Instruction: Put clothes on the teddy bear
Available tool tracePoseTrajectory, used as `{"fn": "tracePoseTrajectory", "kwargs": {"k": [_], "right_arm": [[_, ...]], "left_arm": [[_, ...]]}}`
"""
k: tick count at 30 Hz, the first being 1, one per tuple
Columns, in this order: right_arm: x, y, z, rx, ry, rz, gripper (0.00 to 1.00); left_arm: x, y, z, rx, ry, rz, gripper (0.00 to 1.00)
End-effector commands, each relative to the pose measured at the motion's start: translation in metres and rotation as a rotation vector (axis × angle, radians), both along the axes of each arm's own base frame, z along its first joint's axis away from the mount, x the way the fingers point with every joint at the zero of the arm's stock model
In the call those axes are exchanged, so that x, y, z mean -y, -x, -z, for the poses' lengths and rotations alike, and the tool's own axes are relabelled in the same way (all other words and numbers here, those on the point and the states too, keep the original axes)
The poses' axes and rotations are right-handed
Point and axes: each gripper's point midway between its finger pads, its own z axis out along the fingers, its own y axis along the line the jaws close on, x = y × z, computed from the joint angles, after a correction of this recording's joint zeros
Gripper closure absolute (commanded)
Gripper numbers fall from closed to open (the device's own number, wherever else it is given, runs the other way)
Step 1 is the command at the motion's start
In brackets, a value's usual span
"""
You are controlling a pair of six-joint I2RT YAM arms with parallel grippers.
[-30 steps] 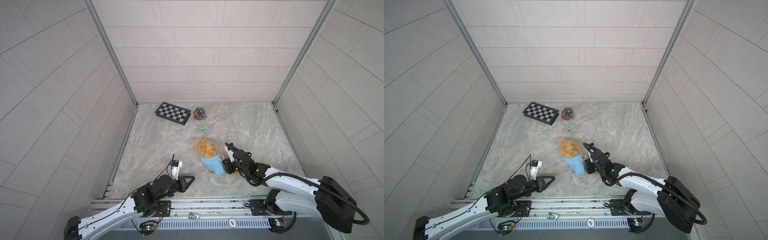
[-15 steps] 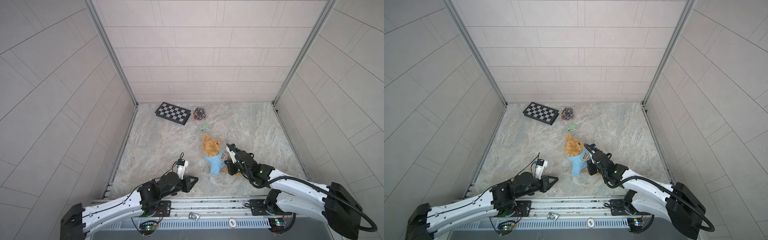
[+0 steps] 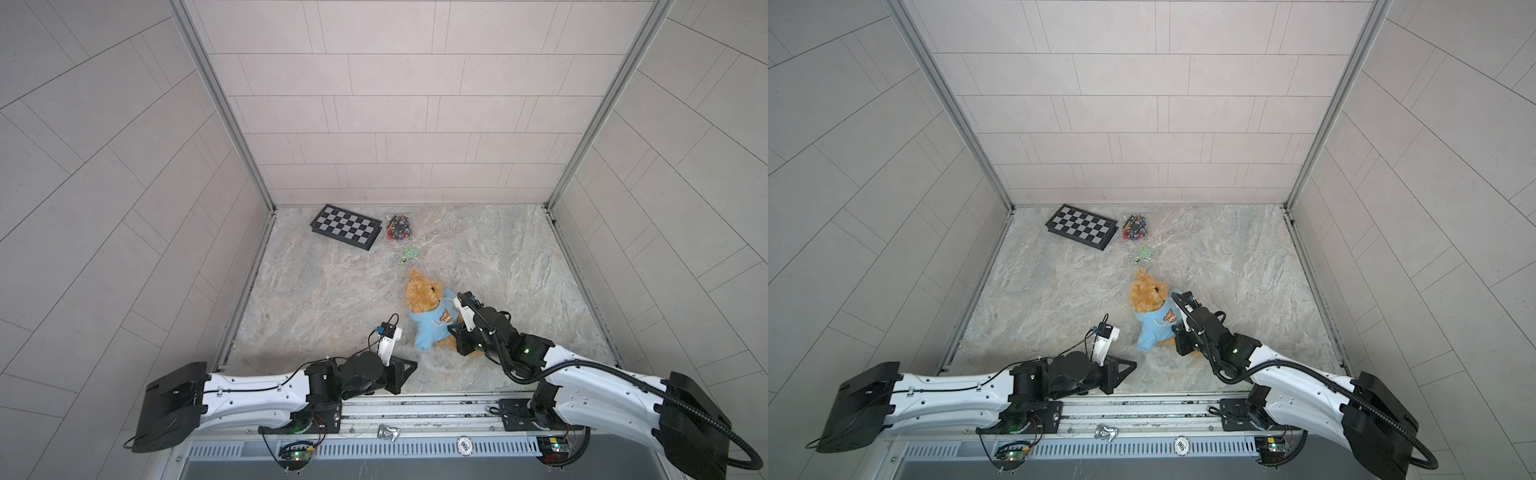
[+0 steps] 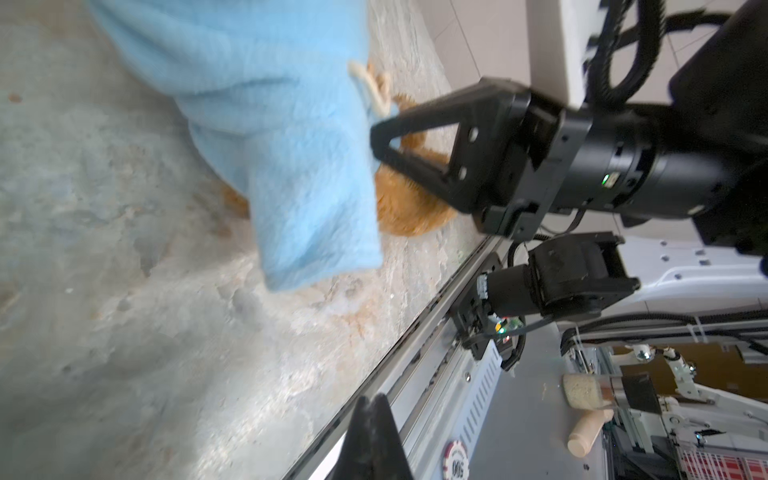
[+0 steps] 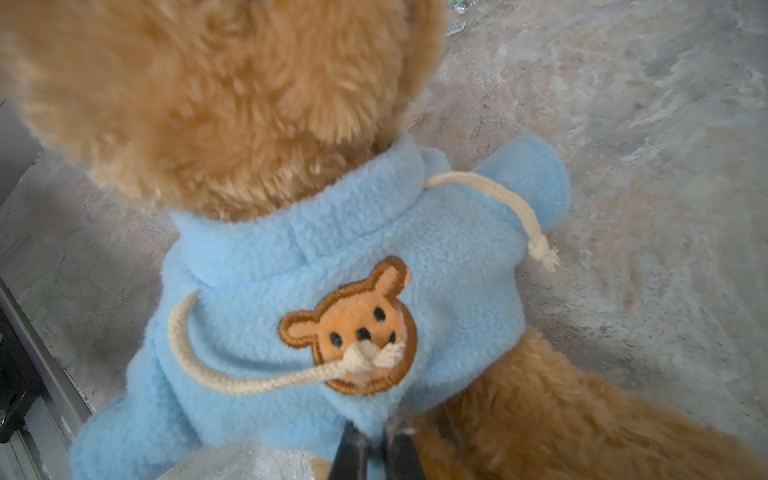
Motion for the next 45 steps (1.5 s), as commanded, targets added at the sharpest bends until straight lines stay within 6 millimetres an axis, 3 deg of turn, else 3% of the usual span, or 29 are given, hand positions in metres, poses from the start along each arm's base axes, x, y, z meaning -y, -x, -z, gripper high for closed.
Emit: {"fn": "tracePoseTrajectory", "kwargs": {"k": [1, 7, 12, 19, 33, 42, 45], "right_arm": [[-0.003, 0.0, -0.008, 0.007, -0.037, 0.018, 1.0], [-0.002, 0.002, -0.008, 0.023, -0.04, 0.01, 1.0], [0.0, 0.002, -0.006, 0.023, -0.035, 0.011, 1.0], [-0.001, 0.002, -0.01, 0.028, -0.042, 0.01, 1.0], [0.004, 0.006, -0.006, 0.024, -0.034, 0.016, 1.0], [0.005, 0.006, -0.004, 0.031, -0.04, 0.018, 1.0], [0.004, 0.005, -0.007, 0.036, -0.045, 0.015, 1.0]], "left_arm": [[0.011, -0.021, -0.025, 0.053, 0.068, -0.101, 0.97], [0.013, -0.031, -0.016, 0.041, 0.031, -0.16, 1.0], [0.008, -0.023, -0.01, 0.038, 0.027, -0.135, 1.0], [0.017, -0.013, 0.003, 0.019, 0.007, -0.097, 1.0], [0.013, -0.056, 0.005, 0.028, 0.032, -0.272, 1.0], [0.021, -0.06, 0.001, 0.03, 0.034, -0.25, 1.0], [0.028, -0.06, 0.002, 0.022, 0.039, -0.239, 0.95]]}}
